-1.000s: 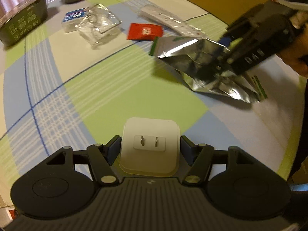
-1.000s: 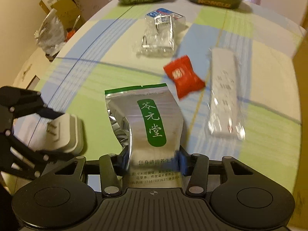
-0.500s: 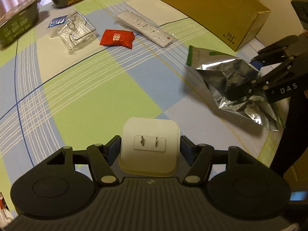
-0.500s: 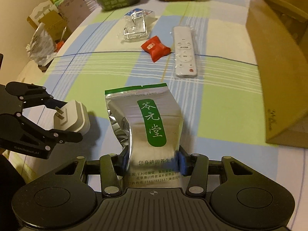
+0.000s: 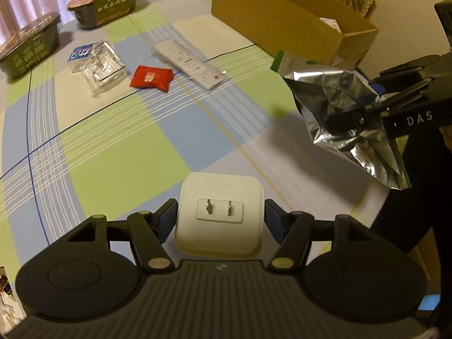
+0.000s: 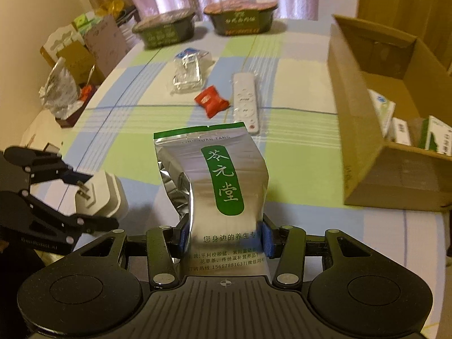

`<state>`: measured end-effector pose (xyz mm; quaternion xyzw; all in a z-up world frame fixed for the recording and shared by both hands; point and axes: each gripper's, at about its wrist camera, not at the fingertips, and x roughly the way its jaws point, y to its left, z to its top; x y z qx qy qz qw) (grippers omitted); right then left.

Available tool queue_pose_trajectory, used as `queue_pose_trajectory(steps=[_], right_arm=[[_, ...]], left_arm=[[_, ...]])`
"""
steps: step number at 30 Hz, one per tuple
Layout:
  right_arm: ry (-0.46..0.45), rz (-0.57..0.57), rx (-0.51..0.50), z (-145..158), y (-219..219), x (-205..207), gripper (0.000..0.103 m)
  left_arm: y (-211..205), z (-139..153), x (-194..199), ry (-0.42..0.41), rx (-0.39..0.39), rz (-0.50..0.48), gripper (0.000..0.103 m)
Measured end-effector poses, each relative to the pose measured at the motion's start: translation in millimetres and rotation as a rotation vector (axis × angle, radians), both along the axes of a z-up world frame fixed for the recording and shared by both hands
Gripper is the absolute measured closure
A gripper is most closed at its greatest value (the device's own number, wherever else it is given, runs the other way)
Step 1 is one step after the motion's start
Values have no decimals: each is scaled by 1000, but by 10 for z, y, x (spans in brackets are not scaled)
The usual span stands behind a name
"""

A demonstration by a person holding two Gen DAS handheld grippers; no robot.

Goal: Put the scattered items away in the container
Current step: 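Carry the foil pouch with the right tool while the left tool carries the plug adapter to the box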

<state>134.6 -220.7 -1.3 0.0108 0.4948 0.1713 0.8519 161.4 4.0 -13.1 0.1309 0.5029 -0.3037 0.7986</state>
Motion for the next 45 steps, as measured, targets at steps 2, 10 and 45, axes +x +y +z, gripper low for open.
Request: queue_pose_trajectory(steps=[2, 10, 45], right_arm=[[-13, -12, 3, 70, -70, -41, 53], [-56, -66, 17, 272, -355, -165, 53], [-187, -227, 28, 840, -1589, 75, 53]], left_arm=[[-62, 45, -50, -4, -3, -4, 42], [-288, 229, -159, -21, -21, -7, 42], [-1808, 810, 358, -157, -80, -143, 41]])
